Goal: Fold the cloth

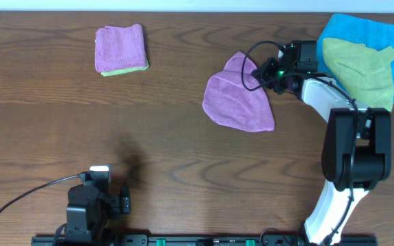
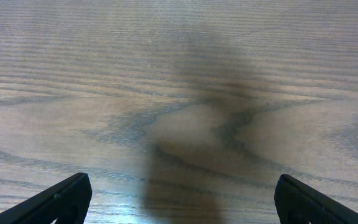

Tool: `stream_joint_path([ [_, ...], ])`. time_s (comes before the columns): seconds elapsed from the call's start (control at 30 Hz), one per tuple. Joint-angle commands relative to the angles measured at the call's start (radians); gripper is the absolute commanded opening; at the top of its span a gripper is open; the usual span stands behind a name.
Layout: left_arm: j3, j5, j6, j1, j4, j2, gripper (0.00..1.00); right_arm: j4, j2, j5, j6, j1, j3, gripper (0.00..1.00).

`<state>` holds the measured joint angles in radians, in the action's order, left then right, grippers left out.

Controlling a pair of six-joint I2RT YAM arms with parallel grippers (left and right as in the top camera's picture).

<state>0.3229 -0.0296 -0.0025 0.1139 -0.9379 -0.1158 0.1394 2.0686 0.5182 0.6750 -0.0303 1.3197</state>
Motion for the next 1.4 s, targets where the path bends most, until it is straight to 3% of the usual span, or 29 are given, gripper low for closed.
stream_joint_path([
  [0.0,-0.019,-0.003,0.003,-0.003,-0.050,0.005,0.95,-0.040,-0.003,0.013,-0.051,-0.005,0.060,0.02],
  [0.13,-0.019,-0.003,0.003,-0.003,-0.050,0.005,0.95,0.002,-0.005,0.014,-0.111,0.009,0.241,0.02],
  [0.43,-0.019,-0.003,0.003,-0.003,-0.050,0.005,0.95,0.487,-0.017,-0.077,-0.336,-0.040,0.671,0.02],
  [0.63,-0.019,-0.003,0.003,-0.003,-0.050,0.005,0.95,0.949,-0.017,-0.201,-0.340,-0.128,0.689,0.02],
  [0.87,-0.019,-0.003,0.003,-0.003,-0.050,0.005,0.95,1.130,-0.017,-0.337,-0.337,-0.291,0.680,0.02],
  [0.9,-0.019,-0.003,0.003,-0.003,-0.050,0.005,0.95,1.152,-0.017,-0.358,-0.321,-0.313,0.680,0.08],
  [0.93,-0.019,-0.003,0.003,-0.003,-0.050,0.005,0.95,1.173,-0.017,-0.388,-0.301,-0.333,0.680,0.36],
  [0.97,-0.019,-0.003,0.003,-0.003,-0.050,0.005,0.95,1.209,-0.017,-0.443,-0.260,-0.365,0.680,0.96],
  [1.0,-0.019,-0.003,0.003,-0.003,-0.050,0.005,0.95,1.220,-0.017,-0.458,-0.249,-0.376,0.680,0.99],
  [1.37,-0.019,-0.003,0.003,-0.003,-0.050,0.005,0.95,1.258,-0.017,-0.518,-0.197,-0.395,0.680,0.99],
])
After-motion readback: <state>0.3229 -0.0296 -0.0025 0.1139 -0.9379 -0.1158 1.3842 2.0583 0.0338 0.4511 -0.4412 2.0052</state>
